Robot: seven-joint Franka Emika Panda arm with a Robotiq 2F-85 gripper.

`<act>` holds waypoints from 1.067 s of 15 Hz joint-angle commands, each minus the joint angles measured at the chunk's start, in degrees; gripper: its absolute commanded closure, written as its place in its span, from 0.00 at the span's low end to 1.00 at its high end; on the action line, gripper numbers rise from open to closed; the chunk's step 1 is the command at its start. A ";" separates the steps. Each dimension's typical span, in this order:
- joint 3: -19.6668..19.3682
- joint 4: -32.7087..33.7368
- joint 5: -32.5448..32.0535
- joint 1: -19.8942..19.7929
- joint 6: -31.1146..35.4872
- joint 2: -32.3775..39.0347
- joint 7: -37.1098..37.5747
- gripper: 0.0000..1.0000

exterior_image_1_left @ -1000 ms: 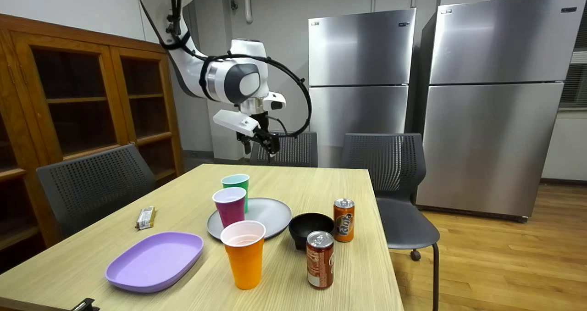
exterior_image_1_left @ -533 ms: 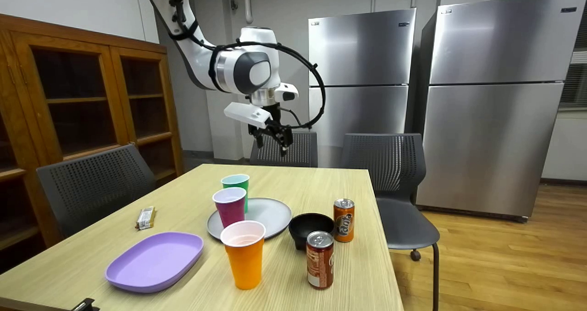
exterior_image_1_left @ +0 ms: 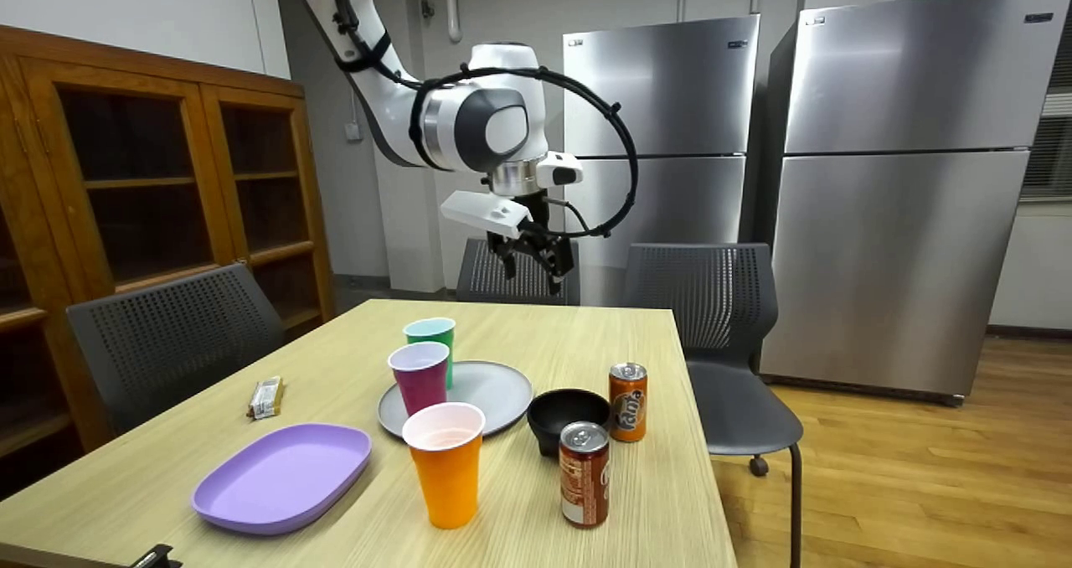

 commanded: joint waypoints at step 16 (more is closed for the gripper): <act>2.15 -4.17 1.38 -1.75 2.51 -3.73 -4.09 0.00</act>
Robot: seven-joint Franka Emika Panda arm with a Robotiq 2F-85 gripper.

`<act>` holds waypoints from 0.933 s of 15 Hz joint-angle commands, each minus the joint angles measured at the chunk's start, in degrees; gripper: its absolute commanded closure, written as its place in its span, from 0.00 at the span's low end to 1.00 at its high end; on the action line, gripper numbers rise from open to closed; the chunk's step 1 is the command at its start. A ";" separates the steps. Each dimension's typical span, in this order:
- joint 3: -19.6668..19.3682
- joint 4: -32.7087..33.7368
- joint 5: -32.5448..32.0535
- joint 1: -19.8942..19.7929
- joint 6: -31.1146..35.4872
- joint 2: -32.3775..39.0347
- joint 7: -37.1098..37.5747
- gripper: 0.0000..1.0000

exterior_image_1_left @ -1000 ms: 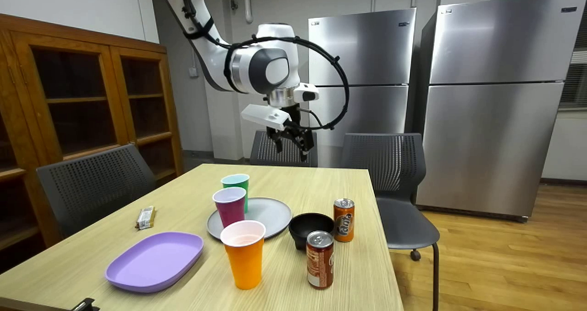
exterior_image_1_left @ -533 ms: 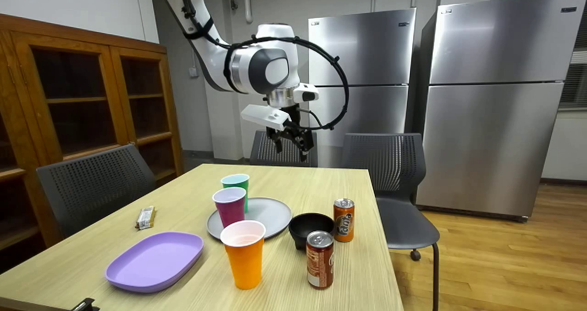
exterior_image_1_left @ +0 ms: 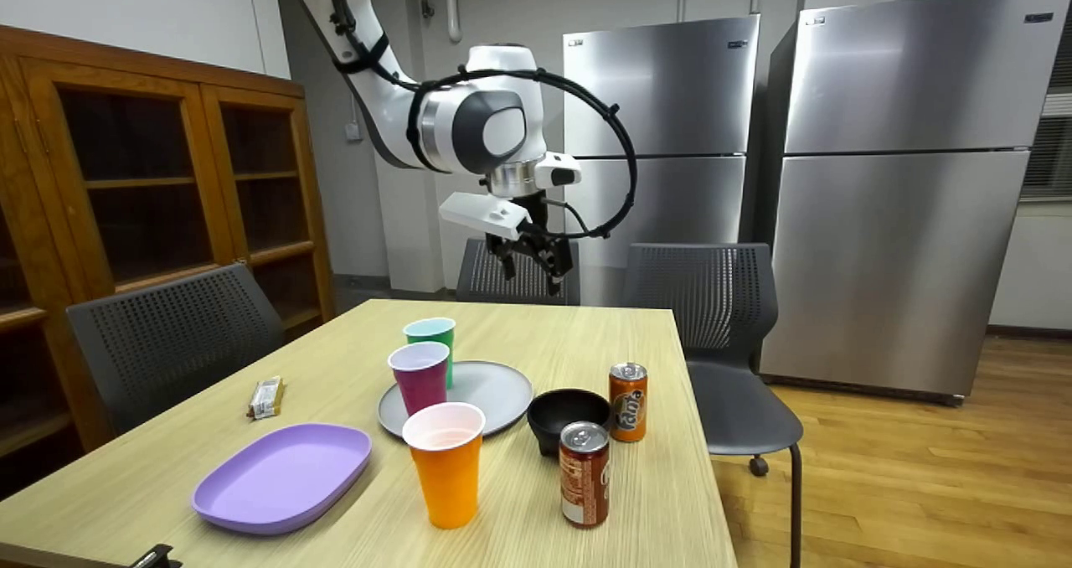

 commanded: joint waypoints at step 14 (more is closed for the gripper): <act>2.18 -4.19 1.23 -11.06 4.33 -0.26 -21.01 0.00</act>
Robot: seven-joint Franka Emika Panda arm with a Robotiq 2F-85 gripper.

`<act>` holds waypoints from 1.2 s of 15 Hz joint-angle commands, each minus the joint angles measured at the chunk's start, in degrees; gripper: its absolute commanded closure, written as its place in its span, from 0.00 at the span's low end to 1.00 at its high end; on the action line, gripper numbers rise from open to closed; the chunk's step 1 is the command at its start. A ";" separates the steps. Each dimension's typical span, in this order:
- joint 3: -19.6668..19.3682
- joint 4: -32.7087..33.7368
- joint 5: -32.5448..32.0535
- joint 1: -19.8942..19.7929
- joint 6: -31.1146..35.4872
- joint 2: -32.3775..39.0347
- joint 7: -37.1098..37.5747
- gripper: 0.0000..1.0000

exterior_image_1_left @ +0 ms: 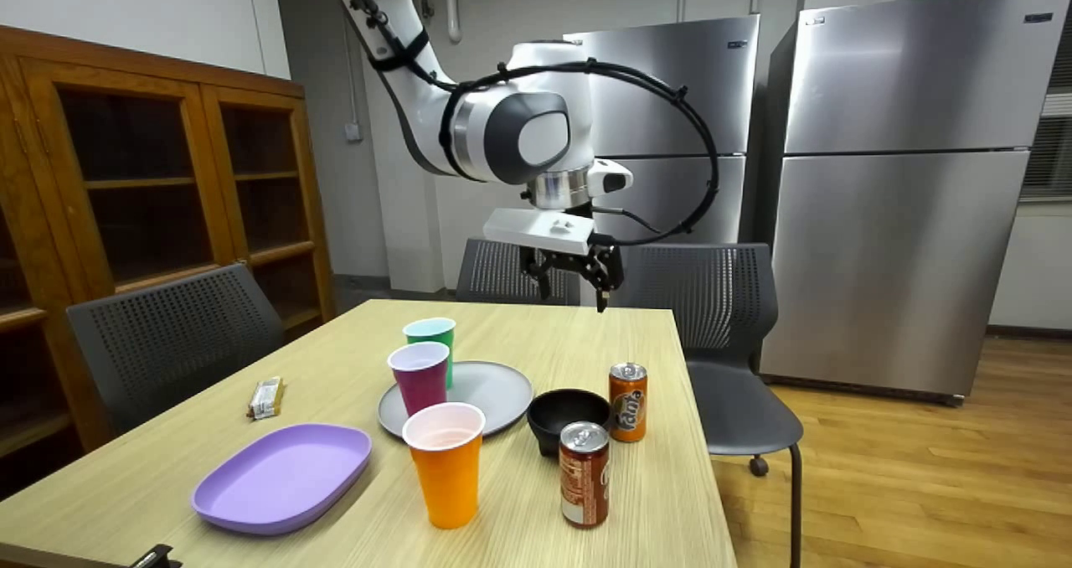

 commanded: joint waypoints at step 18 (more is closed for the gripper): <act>-3.01 9.26 -4.77 -3.38 4.51 14.38 3.11 0.00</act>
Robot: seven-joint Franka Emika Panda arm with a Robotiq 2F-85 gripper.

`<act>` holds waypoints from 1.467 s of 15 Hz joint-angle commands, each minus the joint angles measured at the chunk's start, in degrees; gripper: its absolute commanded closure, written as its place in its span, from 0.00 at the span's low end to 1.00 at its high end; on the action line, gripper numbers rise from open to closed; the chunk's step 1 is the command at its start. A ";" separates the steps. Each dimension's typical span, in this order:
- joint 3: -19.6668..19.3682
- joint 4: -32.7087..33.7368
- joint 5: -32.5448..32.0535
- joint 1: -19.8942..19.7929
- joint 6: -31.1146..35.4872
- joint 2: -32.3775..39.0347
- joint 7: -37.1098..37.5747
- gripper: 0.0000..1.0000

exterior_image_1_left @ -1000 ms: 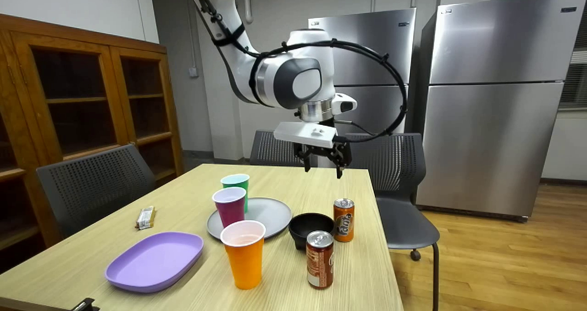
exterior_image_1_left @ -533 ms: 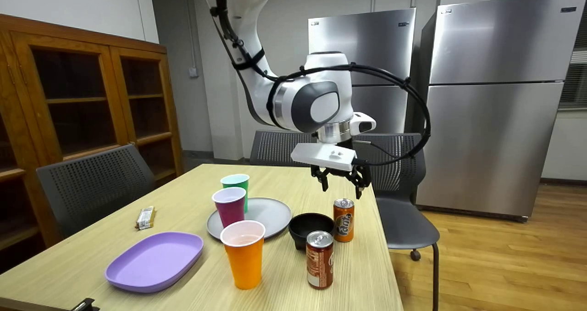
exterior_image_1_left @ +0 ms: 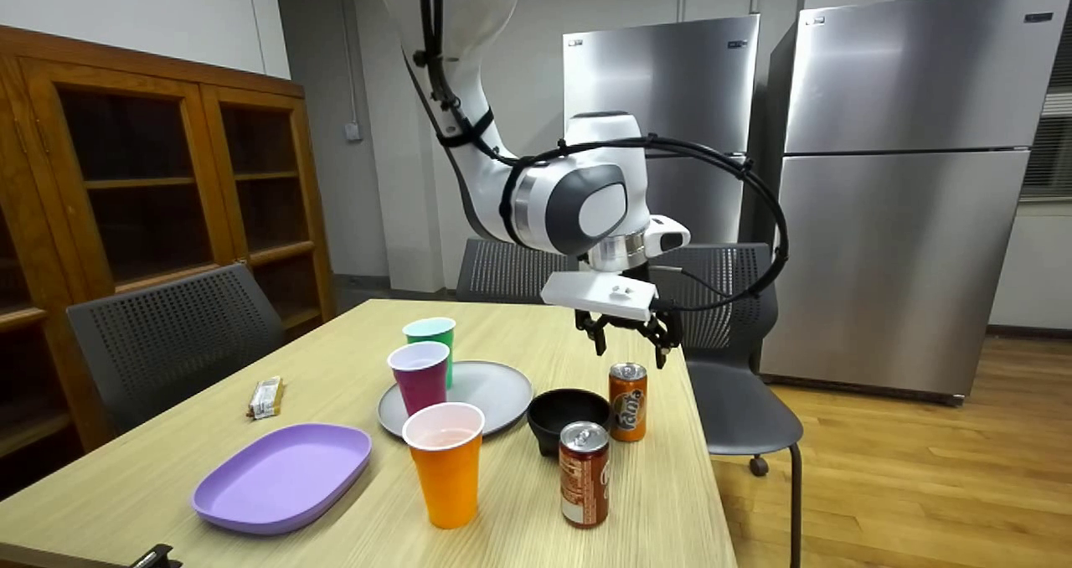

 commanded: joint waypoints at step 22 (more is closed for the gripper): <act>0.18 4.84 -3.71 0.35 -0.50 5.80 3.82 0.62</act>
